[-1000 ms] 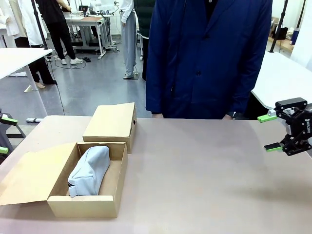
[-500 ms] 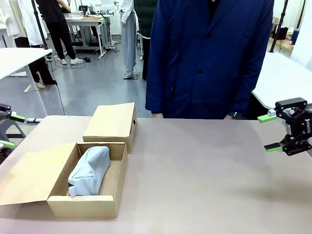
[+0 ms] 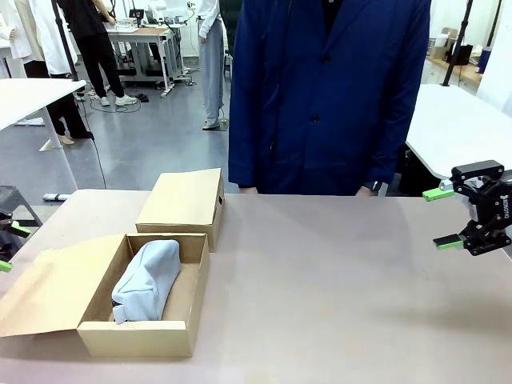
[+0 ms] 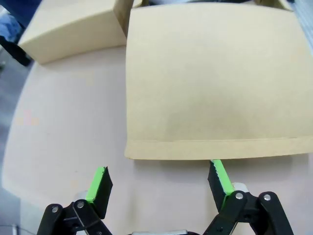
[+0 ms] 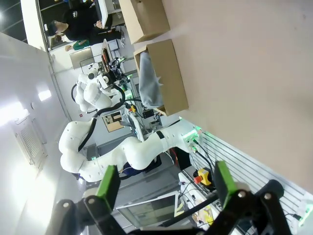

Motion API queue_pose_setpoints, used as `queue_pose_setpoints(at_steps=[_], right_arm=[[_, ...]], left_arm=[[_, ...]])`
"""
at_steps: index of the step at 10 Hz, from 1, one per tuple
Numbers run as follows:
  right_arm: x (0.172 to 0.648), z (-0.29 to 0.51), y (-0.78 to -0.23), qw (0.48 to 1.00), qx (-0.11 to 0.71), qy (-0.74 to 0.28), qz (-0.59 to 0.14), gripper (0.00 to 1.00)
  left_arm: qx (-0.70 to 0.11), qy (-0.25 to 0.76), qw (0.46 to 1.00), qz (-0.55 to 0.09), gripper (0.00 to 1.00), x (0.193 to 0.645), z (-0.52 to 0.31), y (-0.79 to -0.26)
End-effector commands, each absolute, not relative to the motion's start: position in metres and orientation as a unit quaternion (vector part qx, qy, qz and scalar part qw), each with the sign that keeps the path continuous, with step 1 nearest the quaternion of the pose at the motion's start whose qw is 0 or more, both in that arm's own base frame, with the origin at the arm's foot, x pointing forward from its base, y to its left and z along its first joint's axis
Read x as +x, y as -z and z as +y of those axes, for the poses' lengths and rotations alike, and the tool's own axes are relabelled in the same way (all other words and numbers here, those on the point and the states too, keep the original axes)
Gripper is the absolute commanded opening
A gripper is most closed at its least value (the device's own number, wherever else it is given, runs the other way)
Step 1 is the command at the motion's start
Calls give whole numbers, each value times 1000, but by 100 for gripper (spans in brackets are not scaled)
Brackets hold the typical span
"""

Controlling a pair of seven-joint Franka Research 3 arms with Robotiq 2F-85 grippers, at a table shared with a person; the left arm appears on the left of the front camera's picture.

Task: Place items inside the box.
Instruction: Close the lid of the Mailer Box closest to the robot.

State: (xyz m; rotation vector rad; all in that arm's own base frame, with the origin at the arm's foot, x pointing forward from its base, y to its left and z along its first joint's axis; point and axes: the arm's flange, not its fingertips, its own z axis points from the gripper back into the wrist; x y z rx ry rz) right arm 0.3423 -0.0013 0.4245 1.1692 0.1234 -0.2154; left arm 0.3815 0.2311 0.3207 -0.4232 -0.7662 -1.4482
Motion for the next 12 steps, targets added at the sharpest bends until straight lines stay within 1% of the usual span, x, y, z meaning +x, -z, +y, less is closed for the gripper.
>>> queue_pose_setpoints(at_steps=[1,5,9,12], right_arm=[[342,1,-428,819,560,110,61,100],[342,1,-428,819,560,110,61,100],[342,1,-428,819,560,110,61,100],[342,1,-428,819,560,110,61,100]], left_arm=[[-172,637,671,-339,100,392,245,-296],[-191,631,688,-302,100,395,246,-260],[-207,637,686,-286,100,397,240,-248],[-249,652,652,-296,100,398,226,-239]])
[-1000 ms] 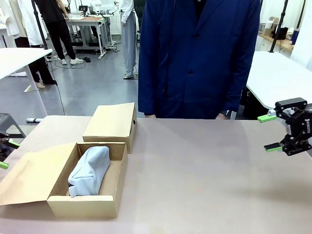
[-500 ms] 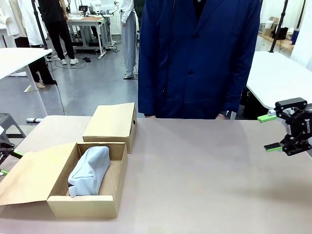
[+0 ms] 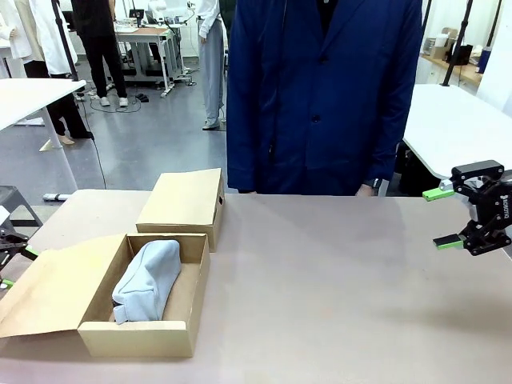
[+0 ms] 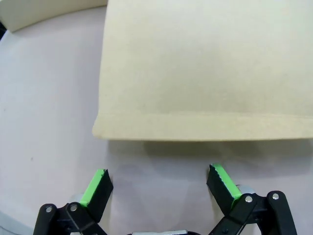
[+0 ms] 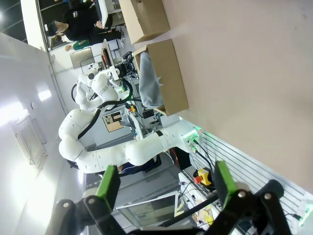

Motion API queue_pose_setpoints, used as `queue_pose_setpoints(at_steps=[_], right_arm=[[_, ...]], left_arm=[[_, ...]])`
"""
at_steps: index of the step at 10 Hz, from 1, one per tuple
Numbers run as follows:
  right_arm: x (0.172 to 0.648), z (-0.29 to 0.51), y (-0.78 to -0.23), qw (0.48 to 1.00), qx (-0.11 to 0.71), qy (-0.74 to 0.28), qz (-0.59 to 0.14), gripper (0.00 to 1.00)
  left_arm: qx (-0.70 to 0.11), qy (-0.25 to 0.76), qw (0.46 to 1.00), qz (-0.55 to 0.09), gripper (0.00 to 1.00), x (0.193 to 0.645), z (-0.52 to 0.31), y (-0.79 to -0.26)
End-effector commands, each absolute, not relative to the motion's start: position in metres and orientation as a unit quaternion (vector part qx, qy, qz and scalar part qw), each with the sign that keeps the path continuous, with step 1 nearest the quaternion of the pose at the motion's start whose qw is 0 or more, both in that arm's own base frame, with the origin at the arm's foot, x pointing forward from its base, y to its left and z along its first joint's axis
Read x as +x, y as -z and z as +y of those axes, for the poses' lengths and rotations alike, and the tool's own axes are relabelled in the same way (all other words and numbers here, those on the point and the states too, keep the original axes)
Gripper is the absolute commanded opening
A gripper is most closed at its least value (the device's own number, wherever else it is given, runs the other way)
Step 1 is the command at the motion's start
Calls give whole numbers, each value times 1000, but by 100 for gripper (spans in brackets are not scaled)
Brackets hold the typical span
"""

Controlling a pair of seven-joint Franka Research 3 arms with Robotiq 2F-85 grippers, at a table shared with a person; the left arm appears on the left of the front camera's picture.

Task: Place items inside the box.
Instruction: Close the lid of the Mailer Box closest to the robot.

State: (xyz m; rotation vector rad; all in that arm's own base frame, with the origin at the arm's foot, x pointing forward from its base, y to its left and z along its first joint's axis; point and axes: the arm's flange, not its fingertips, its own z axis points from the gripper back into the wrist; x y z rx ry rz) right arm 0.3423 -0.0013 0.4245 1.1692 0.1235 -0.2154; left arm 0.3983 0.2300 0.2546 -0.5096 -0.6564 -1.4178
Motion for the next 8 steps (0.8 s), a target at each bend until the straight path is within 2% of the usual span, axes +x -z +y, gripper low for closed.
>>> queue_pose_setpoints(at_steps=[1,5,8], right_arm=[[342,1,-428,819,560,110,61,100],[342,1,-428,819,560,110,61,100],[342,1,-428,819,560,110,61,100]], left_arm=[[-271,655,639,-299,100,397,220,-238],[-288,674,605,-312,100,395,195,-244],[-315,664,575,-359,100,397,190,-255]])
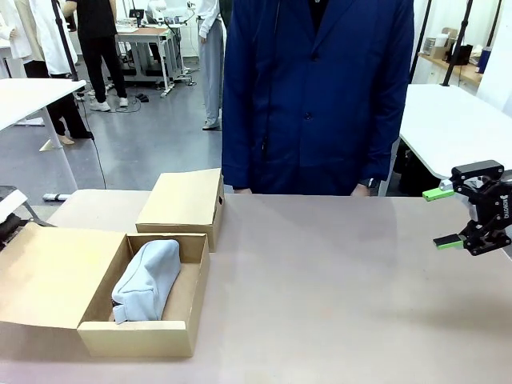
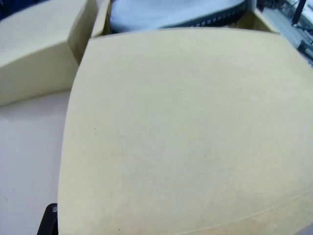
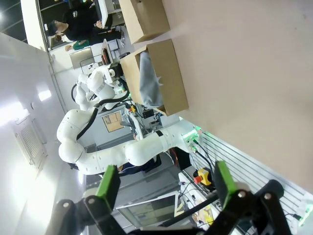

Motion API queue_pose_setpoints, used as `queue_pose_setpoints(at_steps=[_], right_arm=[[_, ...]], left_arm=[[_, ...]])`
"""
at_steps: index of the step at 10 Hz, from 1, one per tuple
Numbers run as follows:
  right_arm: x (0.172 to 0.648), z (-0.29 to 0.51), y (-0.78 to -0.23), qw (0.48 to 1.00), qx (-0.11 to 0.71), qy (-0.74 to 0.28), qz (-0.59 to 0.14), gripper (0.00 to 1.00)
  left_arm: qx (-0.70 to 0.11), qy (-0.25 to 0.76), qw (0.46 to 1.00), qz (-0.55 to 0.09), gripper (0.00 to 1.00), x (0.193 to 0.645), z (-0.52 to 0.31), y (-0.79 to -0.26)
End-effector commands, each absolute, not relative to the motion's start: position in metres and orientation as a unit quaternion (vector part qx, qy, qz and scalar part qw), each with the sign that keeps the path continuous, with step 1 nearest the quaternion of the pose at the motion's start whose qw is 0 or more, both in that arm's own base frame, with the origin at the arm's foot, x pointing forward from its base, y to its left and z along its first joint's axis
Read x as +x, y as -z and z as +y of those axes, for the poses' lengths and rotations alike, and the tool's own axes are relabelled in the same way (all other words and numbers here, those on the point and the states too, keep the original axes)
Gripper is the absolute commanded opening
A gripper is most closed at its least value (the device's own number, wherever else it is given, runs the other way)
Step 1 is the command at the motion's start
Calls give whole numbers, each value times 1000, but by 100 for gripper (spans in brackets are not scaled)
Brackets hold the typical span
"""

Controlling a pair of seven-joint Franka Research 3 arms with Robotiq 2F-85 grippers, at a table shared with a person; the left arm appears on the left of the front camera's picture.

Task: Place items inside the box.
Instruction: Close the lid of the Mailer Box closest to the robot.

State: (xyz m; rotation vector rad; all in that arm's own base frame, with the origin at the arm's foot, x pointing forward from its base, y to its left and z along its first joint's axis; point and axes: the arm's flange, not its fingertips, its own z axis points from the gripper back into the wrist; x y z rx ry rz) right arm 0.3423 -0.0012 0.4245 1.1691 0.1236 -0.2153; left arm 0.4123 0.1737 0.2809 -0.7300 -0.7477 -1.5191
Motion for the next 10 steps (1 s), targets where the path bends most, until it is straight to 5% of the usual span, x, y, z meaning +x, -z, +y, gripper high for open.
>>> queue_pose_setpoints(at_steps=[1,5,10], right_arm=[[342,1,-428,819,560,110,61,100],[342,1,-428,819,560,110,61,100],[342,1,-428,819,560,110,61,100]], left_arm=[[-311,660,569,-380,100,395,186,-264],[-326,662,522,-428,100,373,121,-354],[-333,686,459,-456,100,354,4,-370]])
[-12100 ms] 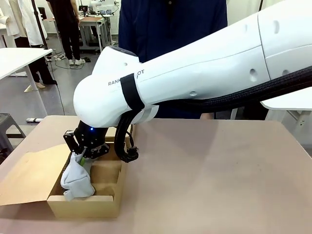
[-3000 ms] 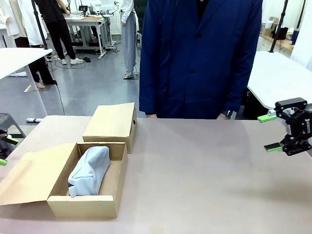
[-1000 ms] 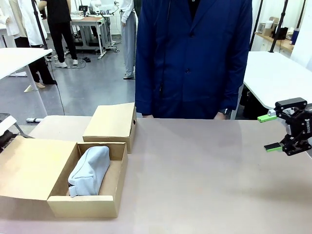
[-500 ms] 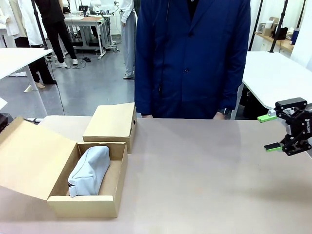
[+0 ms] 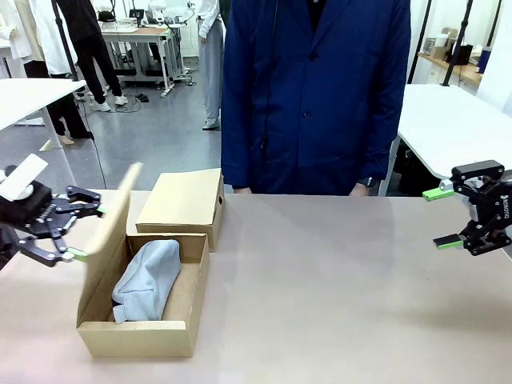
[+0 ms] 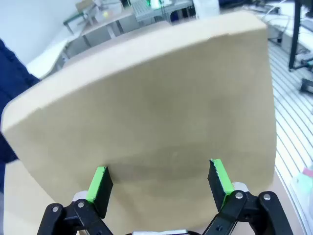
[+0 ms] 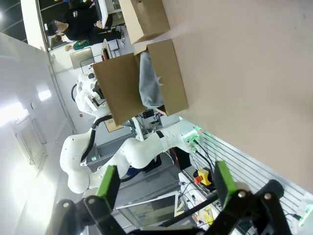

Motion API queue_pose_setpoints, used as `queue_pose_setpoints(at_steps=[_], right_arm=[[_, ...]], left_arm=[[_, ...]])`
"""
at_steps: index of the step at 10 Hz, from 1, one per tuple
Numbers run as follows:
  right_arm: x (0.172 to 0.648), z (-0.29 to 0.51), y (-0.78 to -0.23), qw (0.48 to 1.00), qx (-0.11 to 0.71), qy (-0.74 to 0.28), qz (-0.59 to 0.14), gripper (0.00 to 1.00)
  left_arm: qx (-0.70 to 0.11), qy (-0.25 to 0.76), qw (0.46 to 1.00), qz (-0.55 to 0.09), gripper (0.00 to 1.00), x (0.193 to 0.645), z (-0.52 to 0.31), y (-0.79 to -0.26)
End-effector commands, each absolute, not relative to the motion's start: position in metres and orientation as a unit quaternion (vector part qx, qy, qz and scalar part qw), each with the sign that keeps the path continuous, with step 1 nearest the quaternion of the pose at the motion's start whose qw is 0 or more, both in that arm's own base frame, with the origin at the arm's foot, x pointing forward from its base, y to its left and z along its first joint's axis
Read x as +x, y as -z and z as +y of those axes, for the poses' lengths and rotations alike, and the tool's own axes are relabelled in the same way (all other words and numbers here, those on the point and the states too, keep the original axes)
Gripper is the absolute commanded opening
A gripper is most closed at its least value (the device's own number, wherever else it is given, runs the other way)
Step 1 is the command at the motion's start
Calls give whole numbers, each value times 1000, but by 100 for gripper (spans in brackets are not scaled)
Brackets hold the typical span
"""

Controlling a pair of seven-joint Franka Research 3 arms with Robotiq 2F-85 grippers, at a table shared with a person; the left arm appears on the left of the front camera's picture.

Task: Place items inside the box.
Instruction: Close the lid of the Mailer Box closest to the robot.

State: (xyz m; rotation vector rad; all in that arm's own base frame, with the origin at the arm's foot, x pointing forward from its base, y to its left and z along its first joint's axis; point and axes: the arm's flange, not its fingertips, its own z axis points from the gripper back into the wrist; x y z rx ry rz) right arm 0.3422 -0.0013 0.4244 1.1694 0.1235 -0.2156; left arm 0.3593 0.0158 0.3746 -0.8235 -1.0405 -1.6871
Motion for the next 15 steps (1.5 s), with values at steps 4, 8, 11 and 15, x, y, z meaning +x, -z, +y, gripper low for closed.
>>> queue_pose_setpoints(at_steps=[4,8,11,15], right_arm=[[342,1,-428,819,560,110,61,100],[342,1,-428,819,560,110,61,100],[342,1,-428,819,560,110,61,100],[342,1,-428,819,560,110,61,100]], left_arm=[[-457,603,405,-514,100,338,29,-397],[-470,578,454,-489,100,298,-7,-380],[-379,565,493,-541,100,294,-40,-350],[-344,639,475,-497,100,276,-57,-298]])
